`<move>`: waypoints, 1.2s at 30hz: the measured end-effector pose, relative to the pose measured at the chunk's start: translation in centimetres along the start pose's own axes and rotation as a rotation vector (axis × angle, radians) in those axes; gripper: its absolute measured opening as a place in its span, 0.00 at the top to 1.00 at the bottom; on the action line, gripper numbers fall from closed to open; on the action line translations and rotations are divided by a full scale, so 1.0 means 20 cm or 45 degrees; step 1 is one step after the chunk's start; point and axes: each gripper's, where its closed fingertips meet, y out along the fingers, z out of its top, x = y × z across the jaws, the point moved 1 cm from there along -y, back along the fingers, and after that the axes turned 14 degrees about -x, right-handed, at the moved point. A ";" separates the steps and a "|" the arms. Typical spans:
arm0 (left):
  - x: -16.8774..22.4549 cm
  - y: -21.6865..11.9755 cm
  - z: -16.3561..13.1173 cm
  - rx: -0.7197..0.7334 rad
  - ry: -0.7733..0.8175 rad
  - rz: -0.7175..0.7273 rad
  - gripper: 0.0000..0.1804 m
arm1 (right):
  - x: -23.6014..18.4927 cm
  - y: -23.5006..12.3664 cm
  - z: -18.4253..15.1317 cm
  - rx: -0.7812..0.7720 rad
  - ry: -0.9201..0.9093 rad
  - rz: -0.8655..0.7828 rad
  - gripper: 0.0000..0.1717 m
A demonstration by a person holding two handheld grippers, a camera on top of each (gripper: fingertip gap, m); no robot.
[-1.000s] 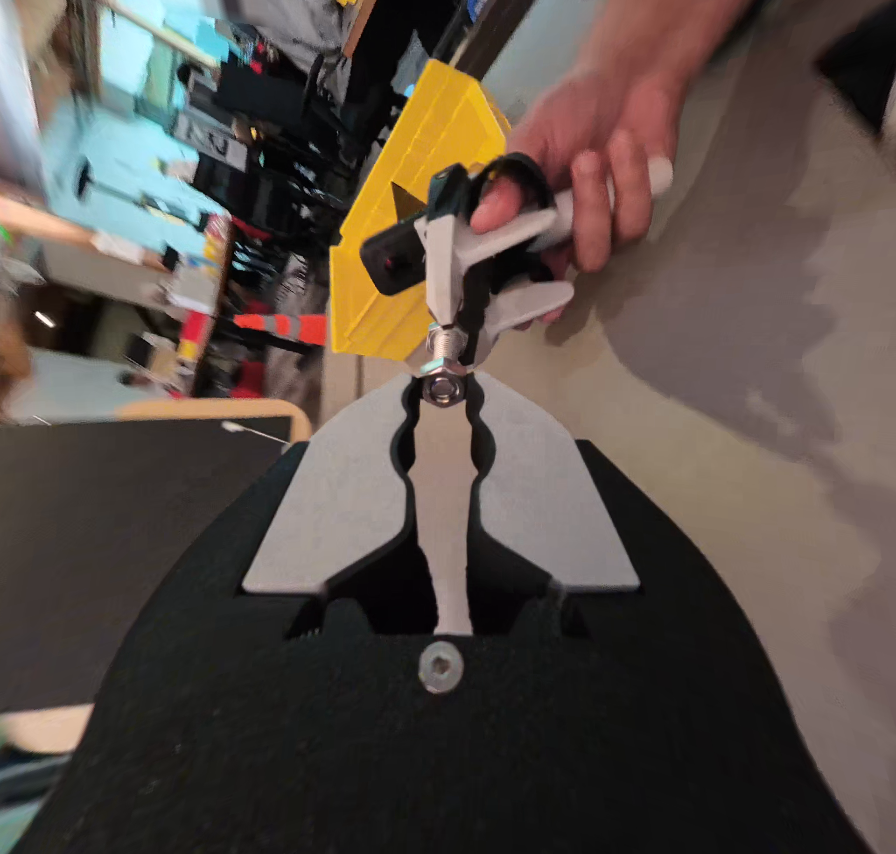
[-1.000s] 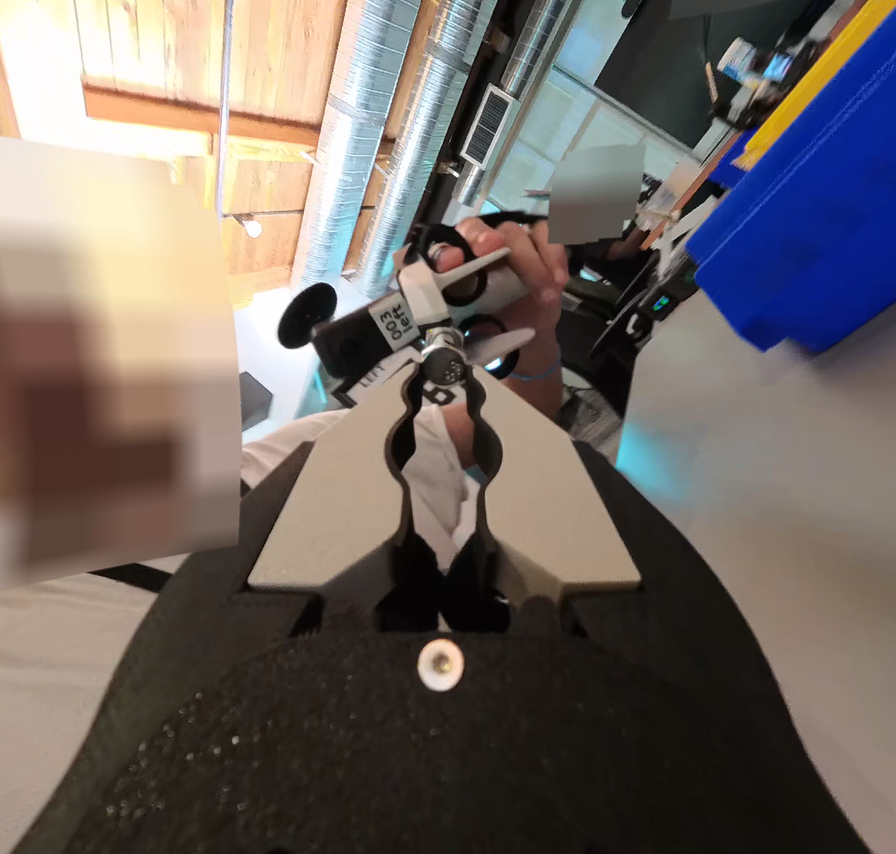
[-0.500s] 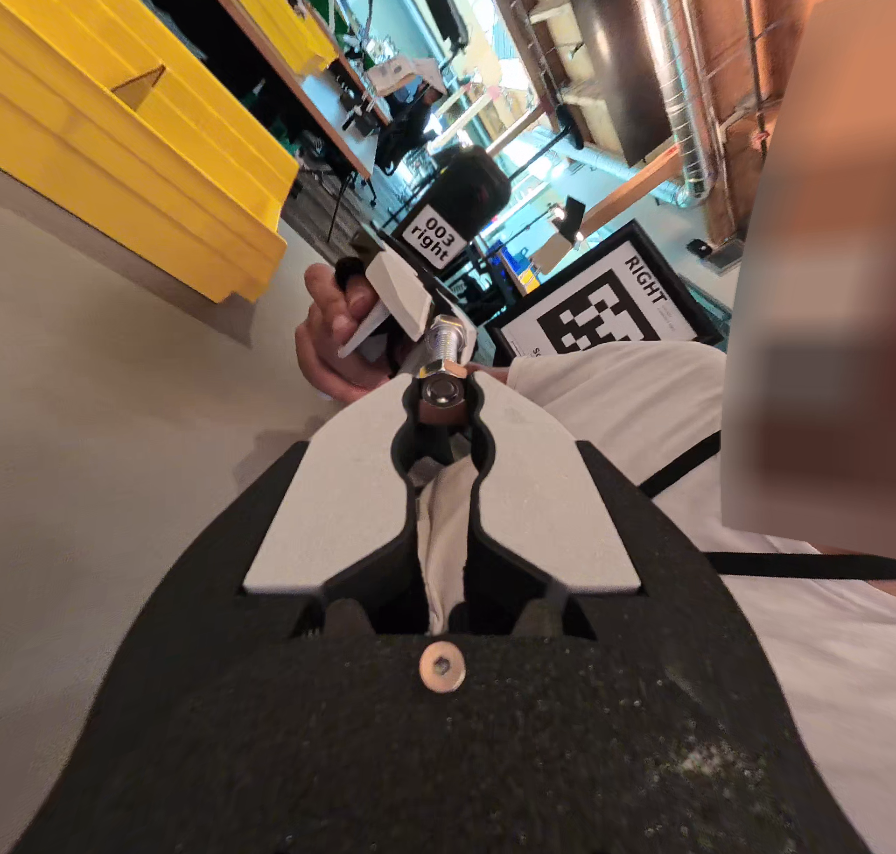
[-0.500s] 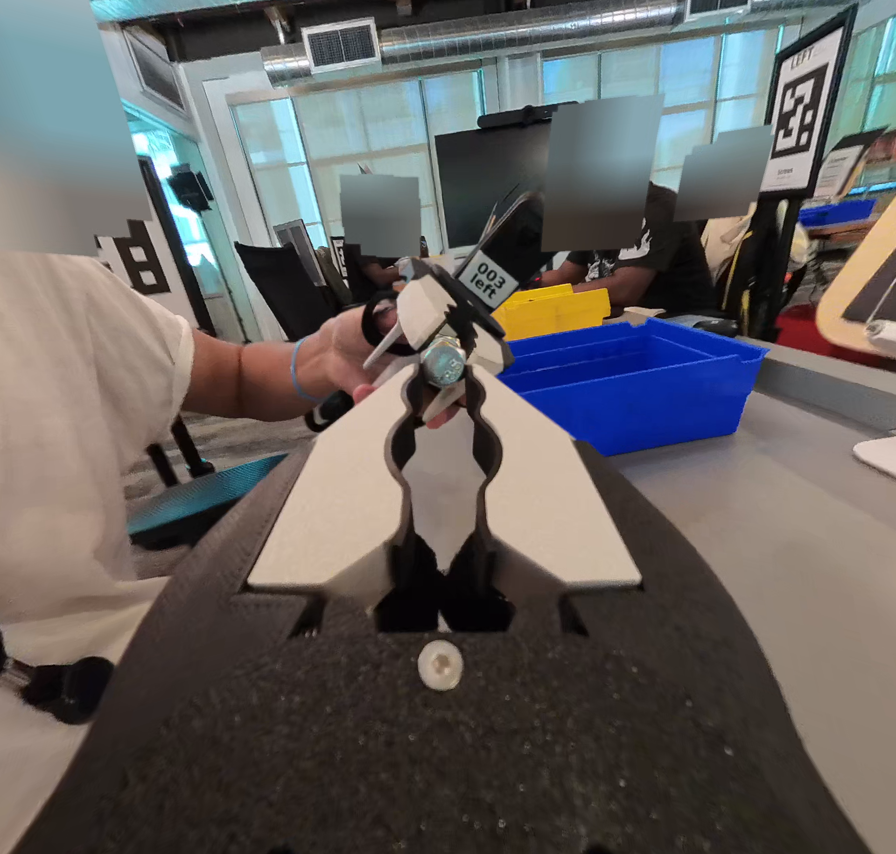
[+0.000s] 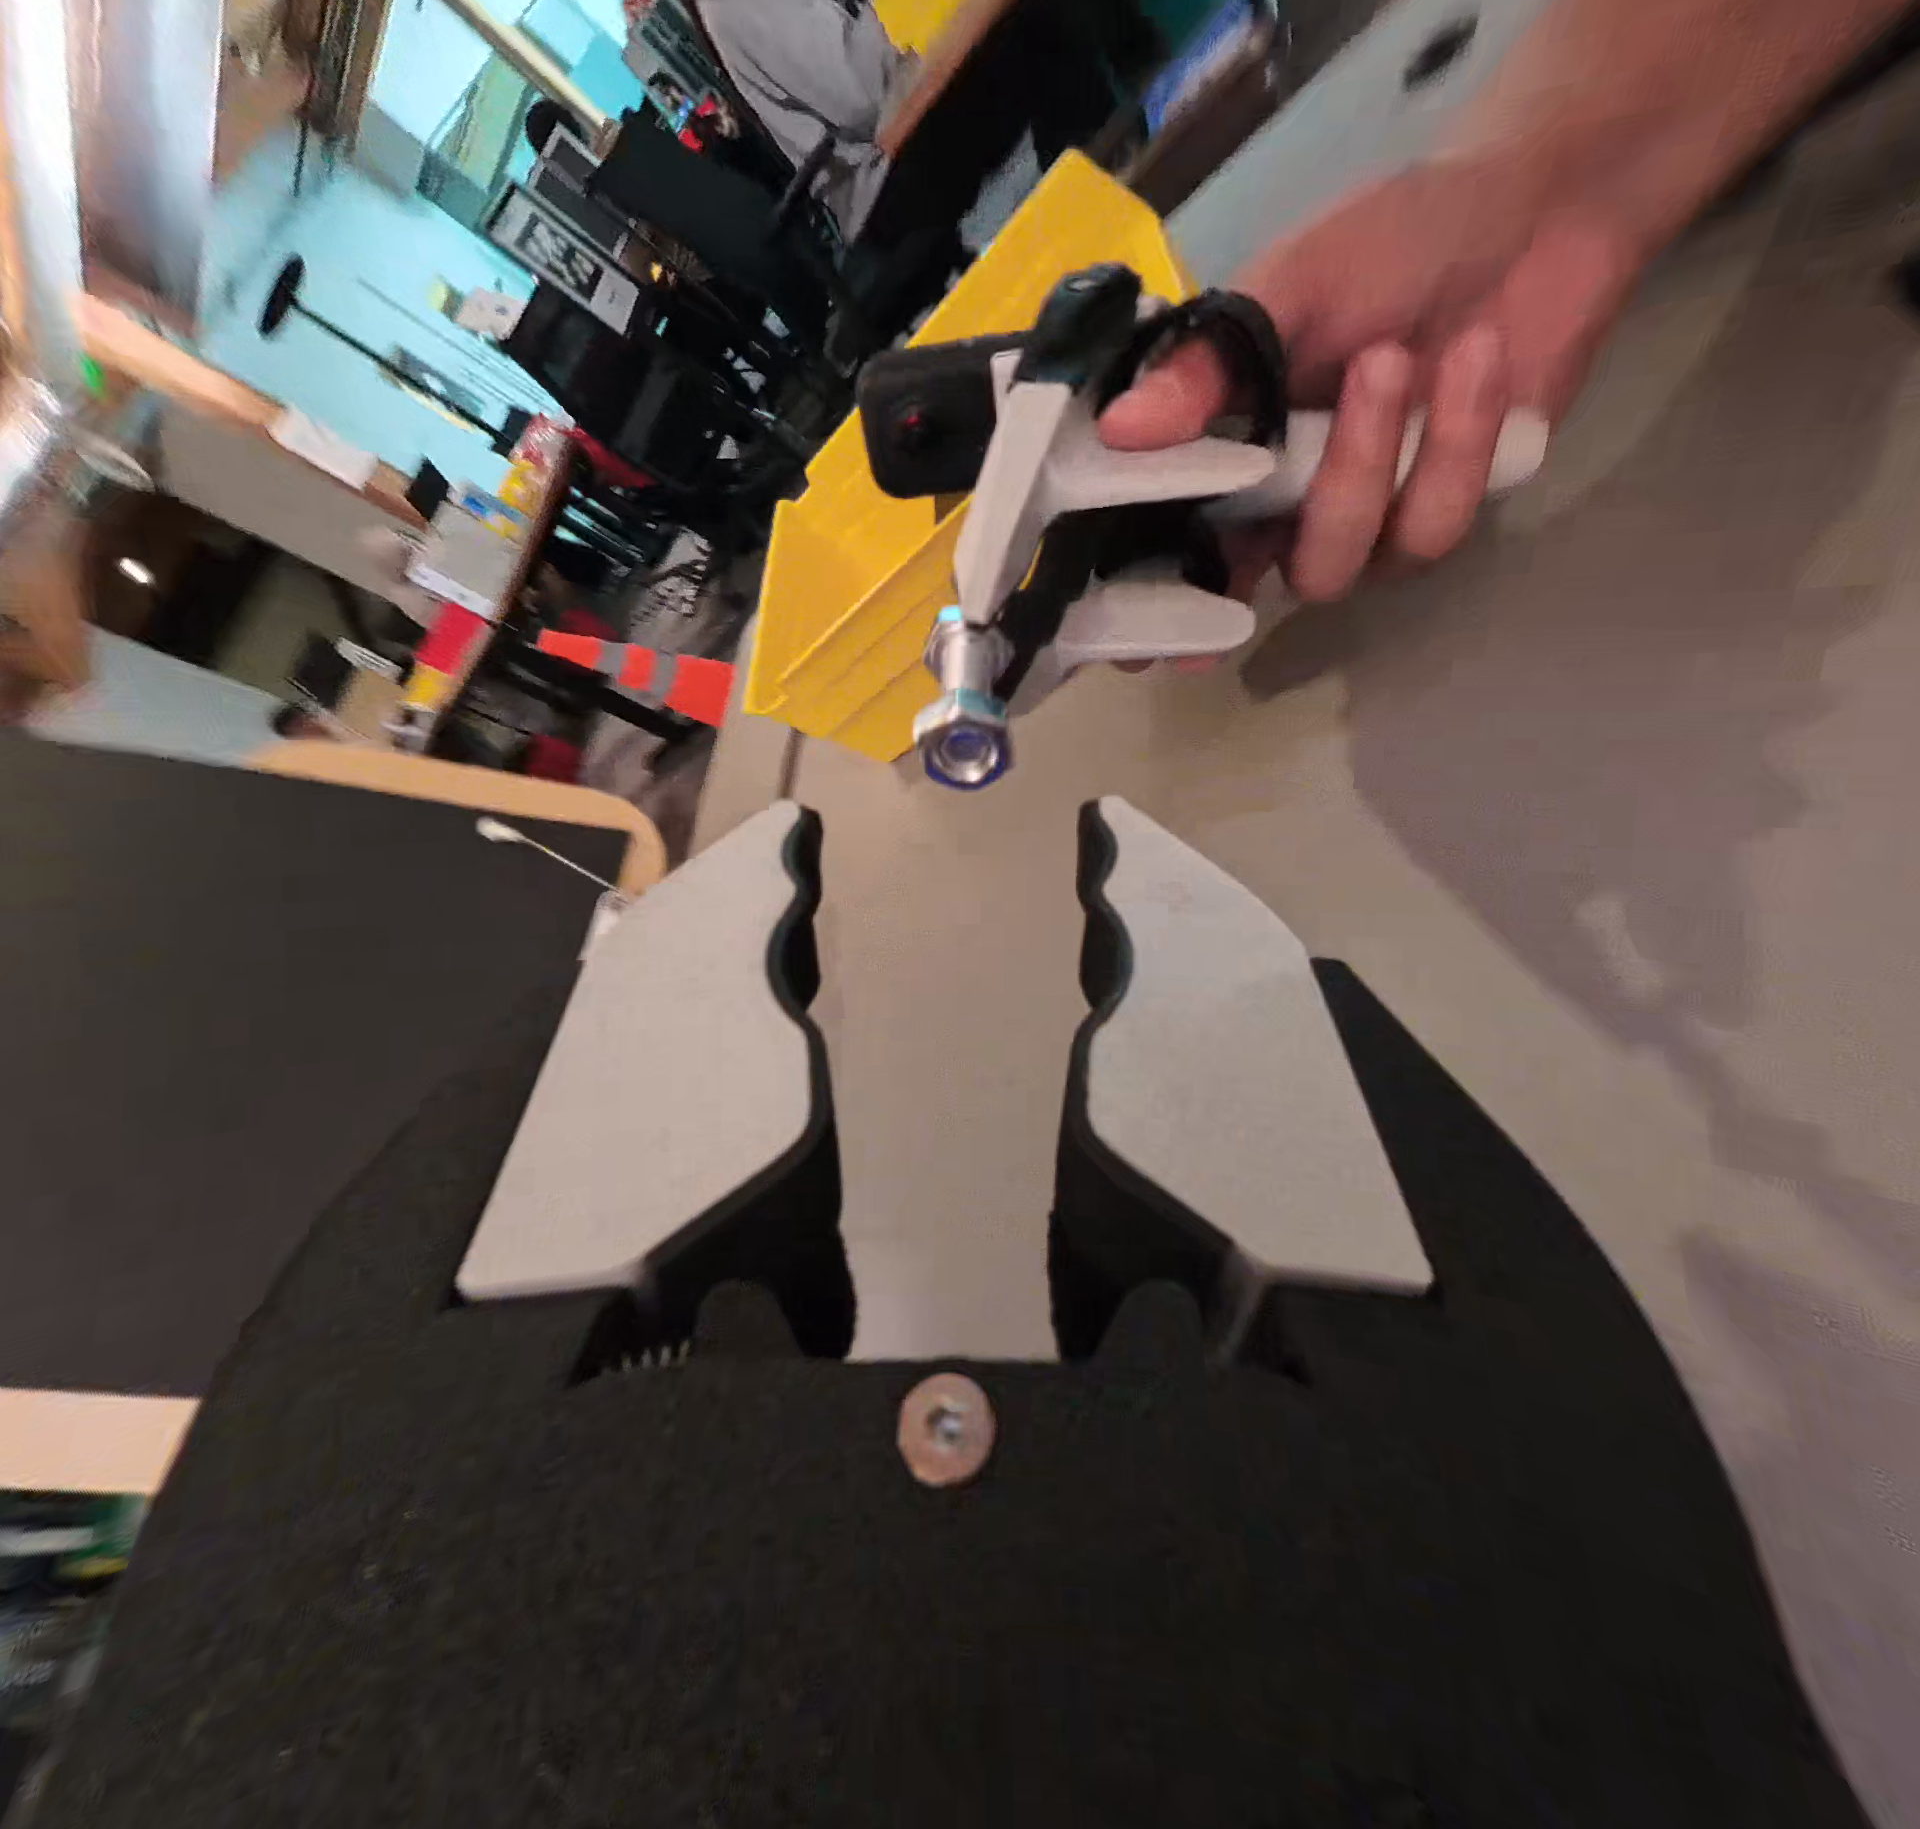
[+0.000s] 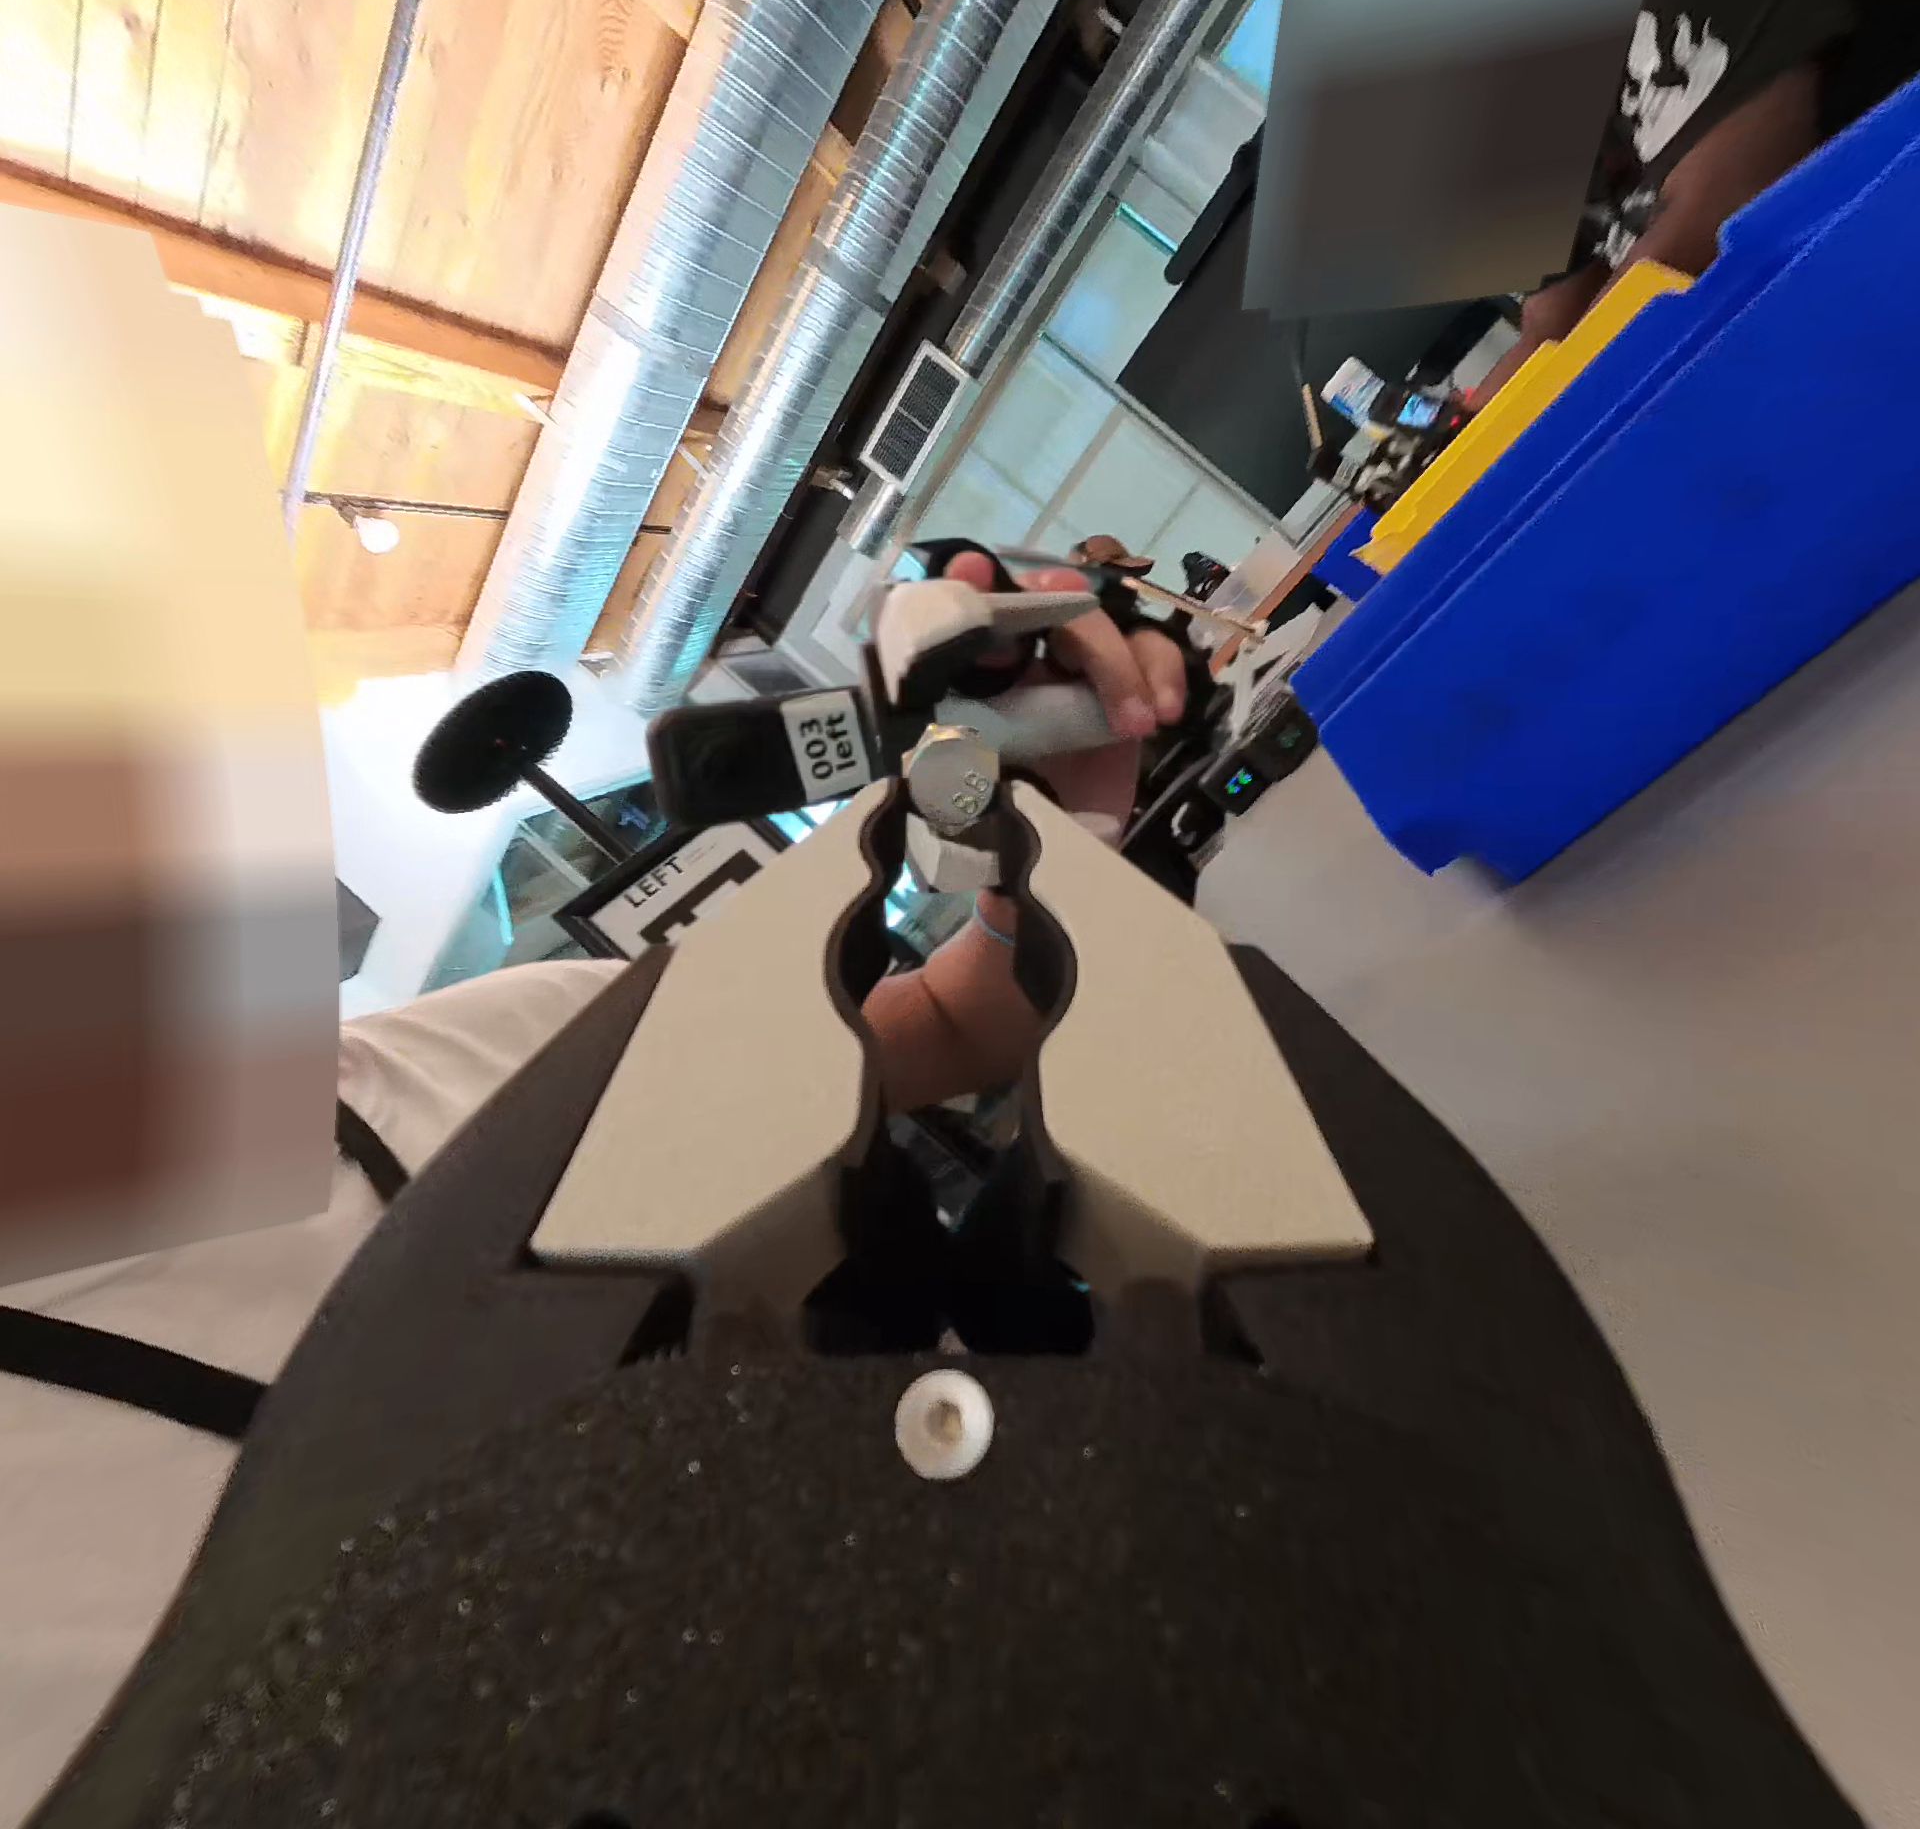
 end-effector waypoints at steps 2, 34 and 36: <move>0.01 0.00 0.03 -0.032 0.158 0.038 0.75 | 0.00 0.02 -0.02 -0.016 0.046 0.031 0.91; -0.02 -0.04 0.17 0.446 -1.525 -1.145 0.83 | -0.16 0.04 0.00 -0.093 -1.053 -0.580 0.90; -0.07 -0.03 0.16 0.483 -1.411 -0.916 0.66 | -0.15 0.02 0.02 -0.028 -0.868 -0.486 0.90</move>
